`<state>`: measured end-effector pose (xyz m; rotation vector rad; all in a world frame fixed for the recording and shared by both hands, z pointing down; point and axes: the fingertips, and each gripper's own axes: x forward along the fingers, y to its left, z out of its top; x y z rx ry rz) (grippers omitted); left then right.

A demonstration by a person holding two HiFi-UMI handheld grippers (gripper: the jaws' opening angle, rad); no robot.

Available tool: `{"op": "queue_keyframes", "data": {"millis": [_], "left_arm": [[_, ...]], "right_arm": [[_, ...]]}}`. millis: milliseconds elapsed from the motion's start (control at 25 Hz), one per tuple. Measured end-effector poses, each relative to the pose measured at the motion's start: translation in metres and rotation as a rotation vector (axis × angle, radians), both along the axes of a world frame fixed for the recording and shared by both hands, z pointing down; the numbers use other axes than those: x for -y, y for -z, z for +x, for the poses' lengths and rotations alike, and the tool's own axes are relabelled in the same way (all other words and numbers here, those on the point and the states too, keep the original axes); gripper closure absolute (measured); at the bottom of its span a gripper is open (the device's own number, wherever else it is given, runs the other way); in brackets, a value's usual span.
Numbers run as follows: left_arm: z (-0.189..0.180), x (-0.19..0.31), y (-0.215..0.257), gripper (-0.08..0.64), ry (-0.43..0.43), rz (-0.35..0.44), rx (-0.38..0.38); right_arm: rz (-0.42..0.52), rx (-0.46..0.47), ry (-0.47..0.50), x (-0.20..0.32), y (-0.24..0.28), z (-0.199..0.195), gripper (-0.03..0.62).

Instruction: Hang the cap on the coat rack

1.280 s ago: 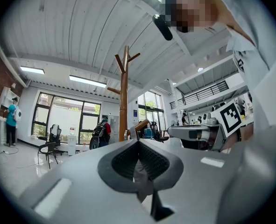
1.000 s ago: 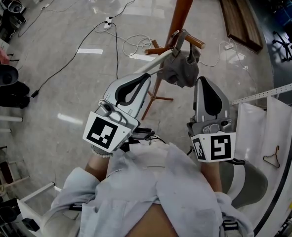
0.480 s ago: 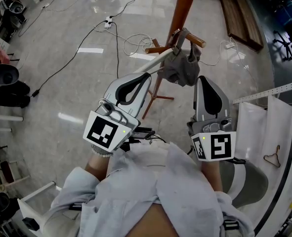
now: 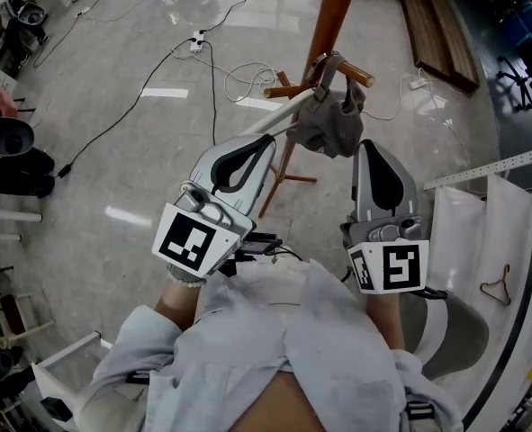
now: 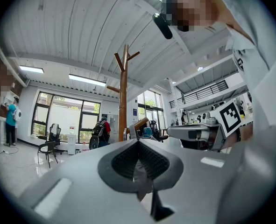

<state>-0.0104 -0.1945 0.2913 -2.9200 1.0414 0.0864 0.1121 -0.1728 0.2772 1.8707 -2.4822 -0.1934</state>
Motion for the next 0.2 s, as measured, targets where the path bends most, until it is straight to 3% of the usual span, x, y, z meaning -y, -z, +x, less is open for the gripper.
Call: {"op": "queue_keyframes", "data": {"millis": [200], "left_arm": [[-0.0022,0.0021,0.0012,0.557,0.009,0.026,-0.017]], "right_arm": [[-0.001,-0.002,-0.001,-0.0004,-0.0009,-0.0002,0.586]]}}
